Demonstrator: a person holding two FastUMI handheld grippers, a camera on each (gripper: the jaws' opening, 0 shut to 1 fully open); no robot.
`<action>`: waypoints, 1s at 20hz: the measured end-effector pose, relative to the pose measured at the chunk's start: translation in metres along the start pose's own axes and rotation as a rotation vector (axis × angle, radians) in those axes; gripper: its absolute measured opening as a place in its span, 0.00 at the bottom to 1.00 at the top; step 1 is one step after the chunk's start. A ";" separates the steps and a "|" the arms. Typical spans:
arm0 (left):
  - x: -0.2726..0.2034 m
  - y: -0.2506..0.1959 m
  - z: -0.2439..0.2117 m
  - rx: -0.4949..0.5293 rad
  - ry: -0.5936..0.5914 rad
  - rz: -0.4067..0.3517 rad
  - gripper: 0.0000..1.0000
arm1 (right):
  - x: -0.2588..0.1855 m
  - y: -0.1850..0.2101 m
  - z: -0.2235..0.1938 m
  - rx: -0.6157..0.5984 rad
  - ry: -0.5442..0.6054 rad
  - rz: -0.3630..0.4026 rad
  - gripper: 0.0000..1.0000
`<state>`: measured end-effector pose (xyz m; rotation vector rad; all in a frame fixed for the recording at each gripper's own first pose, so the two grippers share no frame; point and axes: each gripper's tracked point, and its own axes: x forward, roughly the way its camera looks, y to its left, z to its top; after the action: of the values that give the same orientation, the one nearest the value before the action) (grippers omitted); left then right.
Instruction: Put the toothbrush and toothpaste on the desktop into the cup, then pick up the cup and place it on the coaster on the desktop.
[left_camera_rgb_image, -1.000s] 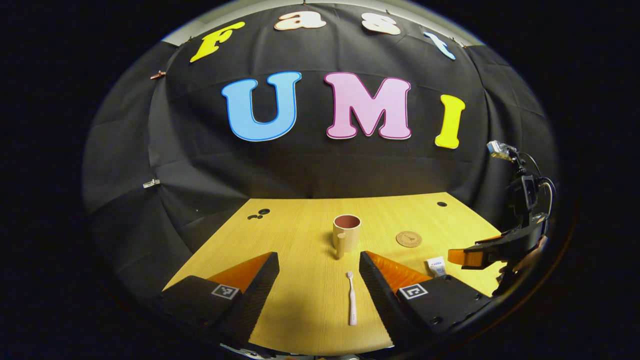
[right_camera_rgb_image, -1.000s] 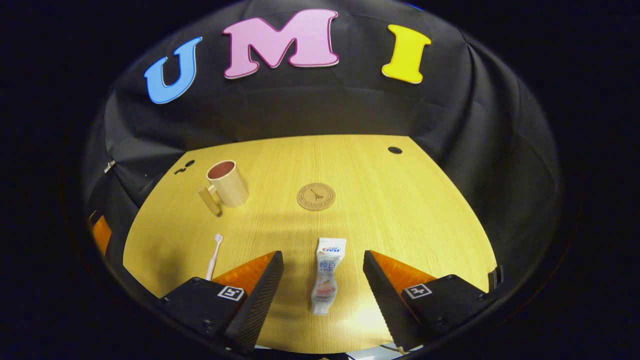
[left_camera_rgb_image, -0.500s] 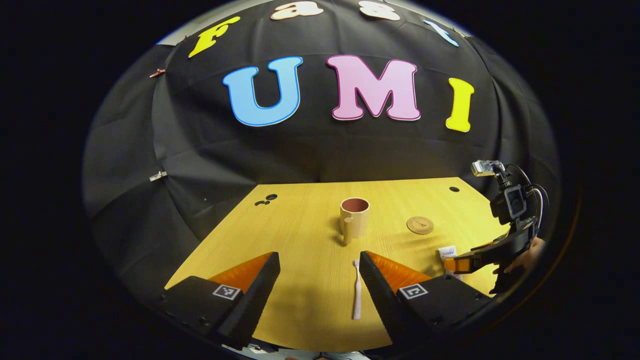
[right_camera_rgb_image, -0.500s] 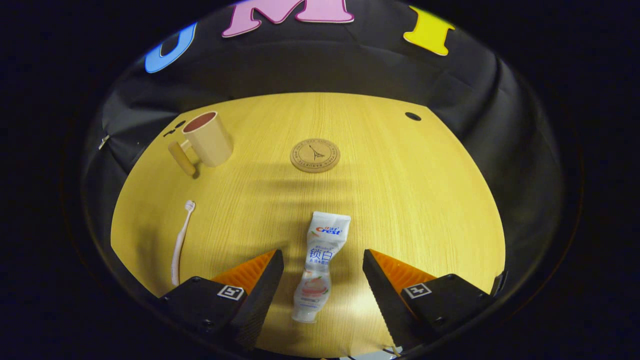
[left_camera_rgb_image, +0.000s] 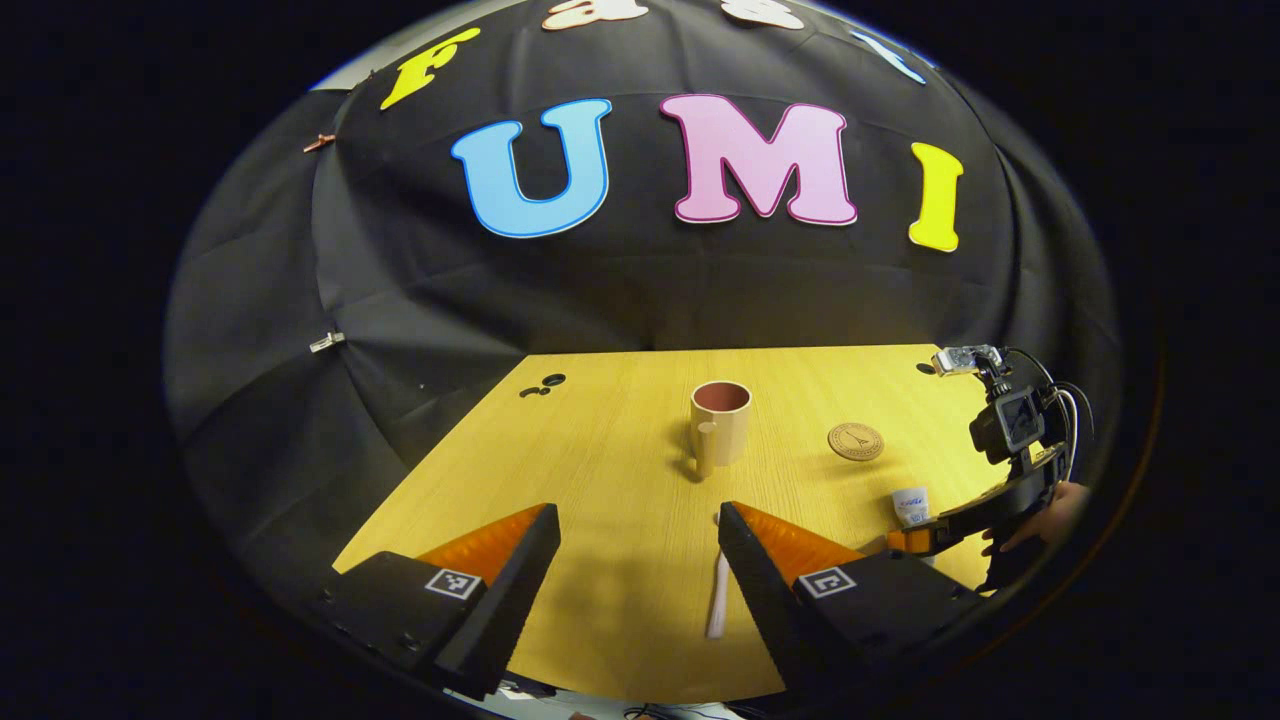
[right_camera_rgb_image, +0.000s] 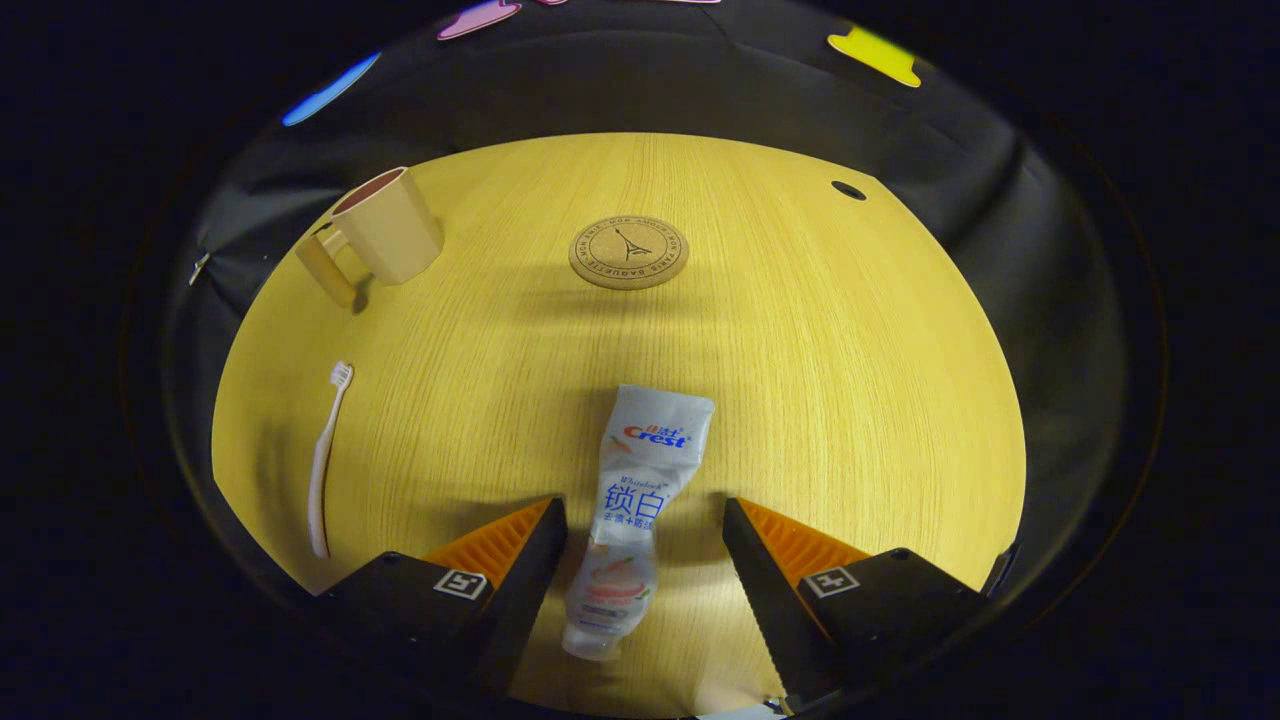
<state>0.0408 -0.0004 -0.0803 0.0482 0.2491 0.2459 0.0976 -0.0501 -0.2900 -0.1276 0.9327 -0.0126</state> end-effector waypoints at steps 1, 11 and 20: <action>-0.001 -0.002 0.001 0.001 -0.004 -0.005 0.99 | 0.000 0.001 0.000 0.020 0.007 0.004 0.95; 0.005 -0.014 0.003 0.012 -0.019 -0.026 0.99 | 0.000 0.003 -0.003 0.041 0.050 -0.002 0.44; 0.017 -0.024 -0.010 0.007 0.012 -0.048 0.99 | -0.002 0.003 -0.002 -0.028 0.094 0.060 0.27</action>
<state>0.0596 -0.0193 -0.0955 0.0478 0.2630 0.1972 0.0950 -0.0467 -0.2899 -0.1258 1.0302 0.0502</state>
